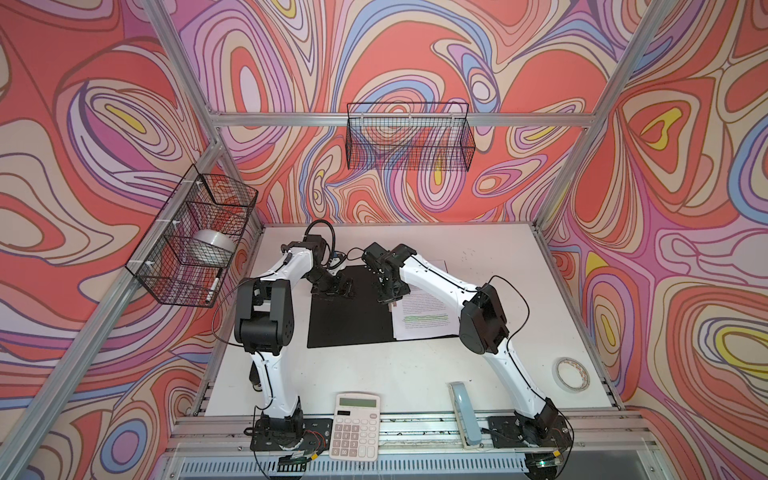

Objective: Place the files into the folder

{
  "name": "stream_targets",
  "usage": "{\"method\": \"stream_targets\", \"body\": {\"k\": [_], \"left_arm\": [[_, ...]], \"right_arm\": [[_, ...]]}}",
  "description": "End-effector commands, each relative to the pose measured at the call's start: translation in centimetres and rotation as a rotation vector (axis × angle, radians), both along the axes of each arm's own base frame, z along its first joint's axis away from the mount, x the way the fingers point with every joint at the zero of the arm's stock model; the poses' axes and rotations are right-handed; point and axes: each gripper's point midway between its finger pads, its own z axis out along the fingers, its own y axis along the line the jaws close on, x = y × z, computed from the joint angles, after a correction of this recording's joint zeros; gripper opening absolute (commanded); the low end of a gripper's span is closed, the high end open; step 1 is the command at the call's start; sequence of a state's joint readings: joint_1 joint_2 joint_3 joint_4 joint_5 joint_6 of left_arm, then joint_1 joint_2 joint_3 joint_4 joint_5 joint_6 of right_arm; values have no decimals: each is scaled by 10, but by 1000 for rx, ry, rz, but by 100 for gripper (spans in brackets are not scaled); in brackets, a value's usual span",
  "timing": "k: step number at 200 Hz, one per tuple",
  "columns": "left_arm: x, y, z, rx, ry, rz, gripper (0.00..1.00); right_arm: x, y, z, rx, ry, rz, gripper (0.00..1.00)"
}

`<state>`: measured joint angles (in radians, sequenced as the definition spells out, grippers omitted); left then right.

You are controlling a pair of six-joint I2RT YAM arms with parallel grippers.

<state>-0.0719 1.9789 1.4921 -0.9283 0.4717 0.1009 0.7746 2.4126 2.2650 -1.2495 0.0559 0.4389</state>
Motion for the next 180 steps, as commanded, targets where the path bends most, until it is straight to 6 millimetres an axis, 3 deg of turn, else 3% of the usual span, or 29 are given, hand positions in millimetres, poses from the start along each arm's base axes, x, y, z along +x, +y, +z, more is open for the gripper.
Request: {"method": "stream_targets", "body": {"k": [1,180], "left_arm": [[-3,-1,1,-16,30,-3,92],[-5,2,-2,-22,44,0,91]], "right_arm": [[-8,-17,-22,-86,46,-16,8],[-19,-29,-60,-165,114,-14,8]]}}
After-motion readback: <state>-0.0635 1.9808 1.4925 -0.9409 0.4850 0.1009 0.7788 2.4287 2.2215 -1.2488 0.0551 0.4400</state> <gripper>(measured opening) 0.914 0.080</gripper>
